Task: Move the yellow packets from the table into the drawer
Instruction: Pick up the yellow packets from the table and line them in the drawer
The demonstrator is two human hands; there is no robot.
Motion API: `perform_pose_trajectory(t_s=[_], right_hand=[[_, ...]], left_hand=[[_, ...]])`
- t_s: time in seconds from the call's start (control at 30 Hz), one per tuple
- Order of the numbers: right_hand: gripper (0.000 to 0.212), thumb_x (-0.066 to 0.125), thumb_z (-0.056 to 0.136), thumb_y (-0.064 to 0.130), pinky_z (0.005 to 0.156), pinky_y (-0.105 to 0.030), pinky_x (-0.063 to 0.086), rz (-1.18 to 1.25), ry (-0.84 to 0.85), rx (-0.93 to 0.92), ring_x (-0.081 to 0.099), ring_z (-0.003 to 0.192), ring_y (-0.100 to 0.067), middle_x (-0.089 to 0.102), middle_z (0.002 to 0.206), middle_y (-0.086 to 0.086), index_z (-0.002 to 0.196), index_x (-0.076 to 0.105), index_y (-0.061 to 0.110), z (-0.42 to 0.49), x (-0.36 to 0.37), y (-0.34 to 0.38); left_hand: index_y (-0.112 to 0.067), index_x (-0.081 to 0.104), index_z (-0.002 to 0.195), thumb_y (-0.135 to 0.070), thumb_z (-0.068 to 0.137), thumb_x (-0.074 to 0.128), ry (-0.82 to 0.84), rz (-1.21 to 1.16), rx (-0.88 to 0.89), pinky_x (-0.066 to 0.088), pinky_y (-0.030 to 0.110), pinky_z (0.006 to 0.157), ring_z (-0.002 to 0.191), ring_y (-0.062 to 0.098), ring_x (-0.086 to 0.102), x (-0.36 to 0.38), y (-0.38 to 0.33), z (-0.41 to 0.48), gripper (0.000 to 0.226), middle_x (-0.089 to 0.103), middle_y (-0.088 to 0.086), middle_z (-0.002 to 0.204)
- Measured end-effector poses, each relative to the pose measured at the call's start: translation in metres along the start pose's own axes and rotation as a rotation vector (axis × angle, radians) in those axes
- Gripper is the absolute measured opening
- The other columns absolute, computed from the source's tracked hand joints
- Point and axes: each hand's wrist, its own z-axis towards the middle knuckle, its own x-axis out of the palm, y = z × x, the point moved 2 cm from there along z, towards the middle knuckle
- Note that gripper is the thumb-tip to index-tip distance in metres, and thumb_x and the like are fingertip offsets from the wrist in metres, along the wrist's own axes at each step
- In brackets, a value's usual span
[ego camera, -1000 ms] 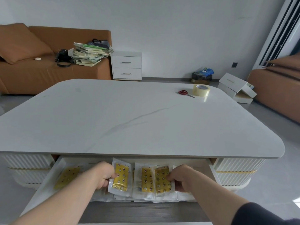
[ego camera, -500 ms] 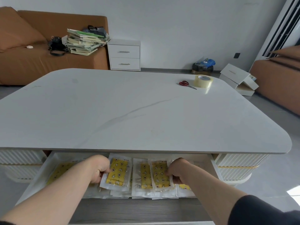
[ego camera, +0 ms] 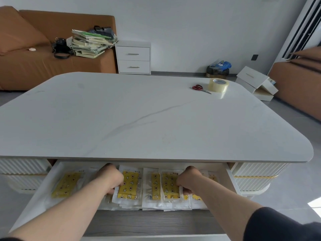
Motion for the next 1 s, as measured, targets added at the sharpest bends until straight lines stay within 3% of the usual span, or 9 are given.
perform_pose_trajectory(t_s=[0.07, 0.17, 0.27, 0.37, 0.4, 0.5, 0.6, 0.7, 1.0], right_hand=[[0.02, 0.053, 0.092, 0.003, 0.053, -0.02, 0.032, -0.348, -0.017, -0.089, 0.035, 0.056, -0.015, 0.04, 0.063, 0.004, 0.076, 0.053, 0.015, -0.008, 0.0, 0.004], [0.006, 0.055, 0.09, 0.007, 0.053, -0.019, 0.042, -0.294, -0.08, -0.087, 0.047, 0.061, -0.014, 0.048, 0.073, 0.001, 0.092, 0.051, 0.012, 0.001, 0.0, -0.003], [0.021, 0.044, 0.089, 0.006, 0.06, -0.022, 0.053, -0.183, -0.14, -0.057, 0.061, 0.067, -0.014, 0.059, 0.088, -0.004, 0.111, 0.047, 0.007, 0.001, -0.002, -0.008], [0.019, 0.05, 0.091, 0.021, 0.053, -0.022, 0.047, -0.217, -0.216, -0.22, 0.058, 0.073, -0.016, 0.057, 0.088, -0.001, 0.109, 0.051, 0.013, -0.005, -0.007, -0.011], [0.022, 0.053, 0.091, 0.026, 0.058, -0.024, 0.048, -0.268, -0.235, -0.296, 0.059, 0.079, -0.017, 0.057, 0.094, 0.0, 0.111, 0.055, 0.016, -0.007, -0.007, -0.012], [0.042, 0.062, 0.088, 0.041, 0.091, -0.032, 0.05, -0.406, -0.226, -0.499, 0.052, 0.115, -0.017, 0.055, 0.126, 0.006, 0.128, 0.058, 0.03, -0.012, -0.004, -0.018], [0.059, 0.066, 0.084, 0.05, 0.105, -0.034, 0.042, -0.441, -0.2, -0.576, 0.041, 0.13, -0.015, 0.048, 0.142, 0.01, 0.139, 0.049, 0.034, -0.011, 0.004, -0.02], [0.061, 0.067, 0.084, 0.05, 0.107, -0.034, 0.041, -0.414, -0.223, -0.597, 0.039, 0.132, -0.015, 0.047, 0.143, 0.01, 0.14, 0.048, 0.035, -0.007, 0.007, -0.02], [0.06, 0.069, 0.083, 0.048, 0.105, -0.033, 0.042, -0.391, -0.243, -0.596, 0.039, 0.13, -0.015, 0.047, 0.141, 0.012, 0.138, 0.049, 0.035, -0.003, 0.008, -0.018]], left_hand=[[-0.008, 0.055, 0.102, -0.007, 0.083, 0.065, -0.026, 0.121, 0.065, 0.059, 0.028, 0.059, 0.073, 0.021, 0.066, 0.0, -0.003, -0.004, 0.021, 0.059, 0.008, 0.092], [-0.011, 0.054, 0.112, -0.01, 0.086, 0.058, -0.066, 0.266, 0.161, 0.049, 0.022, 0.048, 0.068, 0.015, 0.063, 0.003, -0.004, -0.006, 0.027, 0.056, 0.001, 0.086], [-0.013, 0.052, 0.112, -0.012, 0.087, 0.055, -0.072, 0.347, 0.203, 0.042, 0.02, 0.046, 0.064, 0.011, 0.058, 0.003, 0.0, -0.007, 0.025, 0.055, -0.001, 0.083], [-0.02, 0.054, 0.096, -0.023, 0.087, 0.057, -0.128, 0.408, 0.332, 0.049, 0.024, 0.061, 0.074, 0.011, 0.058, -0.002, 0.001, -0.007, 0.01, 0.059, -0.003, 0.084], [-0.022, 0.056, 0.094, -0.027, 0.088, 0.059, -0.131, 0.401, 0.398, 0.051, 0.026, 0.068, 0.079, 0.011, 0.058, -0.003, 0.002, -0.006, 0.009, 0.06, -0.005, 0.088], [-0.03, 0.061, 0.118, -0.035, 0.087, 0.064, -0.026, 0.383, 0.593, 0.048, 0.03, 0.094, 0.108, 0.011, 0.056, -0.001, 0.002, -0.008, 0.031, 0.058, -0.011, 0.119], [-0.033, 0.05, 0.138, -0.039, 0.086, 0.066, 0.045, 0.489, 0.683, 0.031, 0.03, 0.113, 0.137, 0.012, 0.036, 0.005, 0.002, -0.012, 0.055, 0.039, -0.013, 0.149], [-0.035, 0.043, 0.142, -0.044, 0.083, 0.067, 0.059, 0.549, 0.694, 0.024, 0.031, 0.117, 0.142, 0.012, 0.028, 0.009, 0.007, -0.009, 0.063, 0.029, -0.012, 0.155], [-0.035, 0.039, 0.144, -0.045, 0.081, 0.069, 0.029, 0.556, 0.721, 0.03, 0.032, 0.114, 0.138, 0.012, 0.033, 0.014, 0.006, -0.005, 0.07, 0.035, -0.013, 0.15]])
